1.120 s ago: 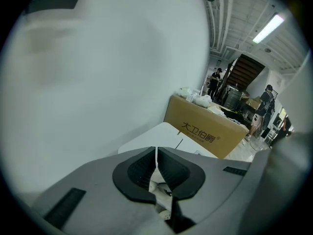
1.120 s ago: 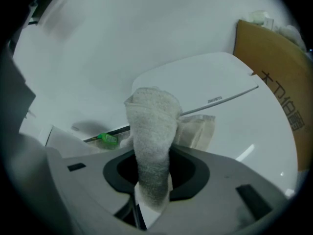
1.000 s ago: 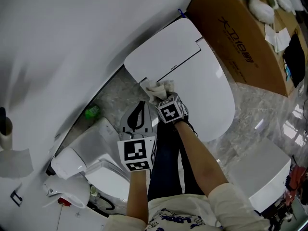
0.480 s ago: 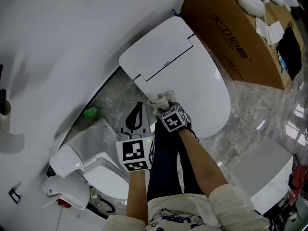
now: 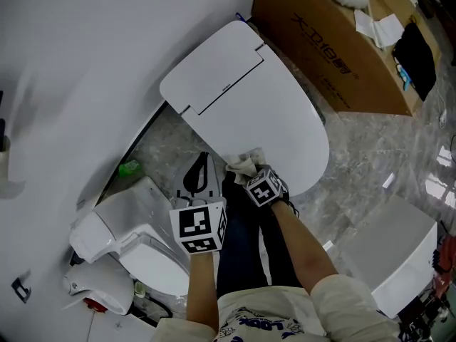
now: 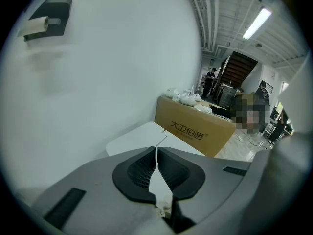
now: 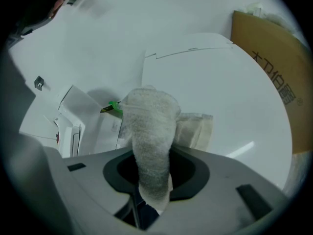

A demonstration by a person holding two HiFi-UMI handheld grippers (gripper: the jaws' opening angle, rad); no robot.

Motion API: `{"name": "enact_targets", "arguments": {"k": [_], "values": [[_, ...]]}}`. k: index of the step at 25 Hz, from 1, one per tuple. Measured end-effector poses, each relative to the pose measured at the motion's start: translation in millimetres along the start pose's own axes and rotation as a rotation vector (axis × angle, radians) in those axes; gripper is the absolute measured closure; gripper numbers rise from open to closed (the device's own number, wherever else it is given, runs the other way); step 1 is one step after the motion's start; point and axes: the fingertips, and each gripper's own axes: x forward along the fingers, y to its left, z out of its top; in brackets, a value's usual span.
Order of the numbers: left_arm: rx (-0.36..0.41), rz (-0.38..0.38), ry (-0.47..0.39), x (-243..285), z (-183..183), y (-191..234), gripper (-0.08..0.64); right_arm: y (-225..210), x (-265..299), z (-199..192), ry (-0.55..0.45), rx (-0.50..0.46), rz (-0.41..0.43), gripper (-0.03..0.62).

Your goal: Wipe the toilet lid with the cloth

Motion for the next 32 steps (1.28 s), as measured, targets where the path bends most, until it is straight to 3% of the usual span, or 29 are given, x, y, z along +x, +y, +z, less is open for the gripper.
{"name": "enact_targets", "arguments": {"k": [8, 16, 22, 27, 32], "values": [[0.031, -0.026, 0.002, -1.1, -3.5, -45.1, 0.545, -22.2, -19.9, -74.6, 0.014, 0.054, 0.002, 0.476], [0.078, -0.071, 0.007, 4.8, -0.5, -97.0, 0.545, -50.0, -37.7, -140.9, 0.013, 0.233, -0.005, 0.476], [0.105, -0.103, 0.007, 1.2, 1.2, -127.4, 0.545, -65.8, -57.5, -179.9, 0.023, 0.442, -0.029, 0.476], [0.114, -0.104, -0.008, -9.8, 10.6, -137.7, 0.545, -83.7, -93.4, -184.6, -0.089, 0.537, -0.090, 0.477], [0.107, -0.087, -0.055, -27.6, 36.5, -138.7, 0.545, -108.6, -156.1, -144.5, -0.279, 0.517, -0.172, 0.477]]}}
